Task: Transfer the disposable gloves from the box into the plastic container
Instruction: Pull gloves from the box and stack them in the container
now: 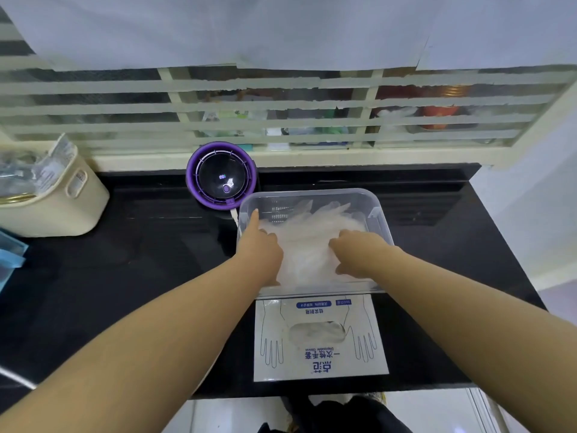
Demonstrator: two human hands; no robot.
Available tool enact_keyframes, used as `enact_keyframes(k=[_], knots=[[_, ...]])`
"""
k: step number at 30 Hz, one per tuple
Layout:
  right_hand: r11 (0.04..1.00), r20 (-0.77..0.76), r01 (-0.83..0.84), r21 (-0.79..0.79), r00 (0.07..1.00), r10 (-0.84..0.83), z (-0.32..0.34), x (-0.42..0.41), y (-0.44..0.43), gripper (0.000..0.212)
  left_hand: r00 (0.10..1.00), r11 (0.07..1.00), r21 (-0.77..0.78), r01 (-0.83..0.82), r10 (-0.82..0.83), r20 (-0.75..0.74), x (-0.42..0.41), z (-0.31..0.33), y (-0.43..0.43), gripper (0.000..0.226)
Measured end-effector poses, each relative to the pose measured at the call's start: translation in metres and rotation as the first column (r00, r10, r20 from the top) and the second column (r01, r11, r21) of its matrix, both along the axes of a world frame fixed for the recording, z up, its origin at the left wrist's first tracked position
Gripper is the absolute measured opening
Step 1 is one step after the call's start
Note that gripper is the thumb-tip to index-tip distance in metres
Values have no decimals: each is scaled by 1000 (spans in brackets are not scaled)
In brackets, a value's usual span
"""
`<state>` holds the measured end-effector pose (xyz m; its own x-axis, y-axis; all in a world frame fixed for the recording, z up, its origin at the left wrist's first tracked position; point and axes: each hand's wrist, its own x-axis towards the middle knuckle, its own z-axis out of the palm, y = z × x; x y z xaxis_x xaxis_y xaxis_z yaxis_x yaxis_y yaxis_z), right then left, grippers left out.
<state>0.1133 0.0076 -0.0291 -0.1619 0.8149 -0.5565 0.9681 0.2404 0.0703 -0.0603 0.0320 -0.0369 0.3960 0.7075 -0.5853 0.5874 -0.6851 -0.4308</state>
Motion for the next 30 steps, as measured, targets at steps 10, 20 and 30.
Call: enact_keyframes(k=[10, 20, 30], knots=[[999, -34, 32, 0, 999, -32, -21, -4, 7, 66, 991, 1000, 23, 17, -14, -130, 5, -13, 5, 42], [996, -224, 89, 29, 971, -80, 60, 10, -5, 54, 998, 997, -59, 40, -43, -55, -8, 20, 4, 57], [919, -275, 65, 389, 960, 49, 100, 7, -43, 37, 950, 995, -90, 47, -17, 312, -37, 54, -17, 49]])
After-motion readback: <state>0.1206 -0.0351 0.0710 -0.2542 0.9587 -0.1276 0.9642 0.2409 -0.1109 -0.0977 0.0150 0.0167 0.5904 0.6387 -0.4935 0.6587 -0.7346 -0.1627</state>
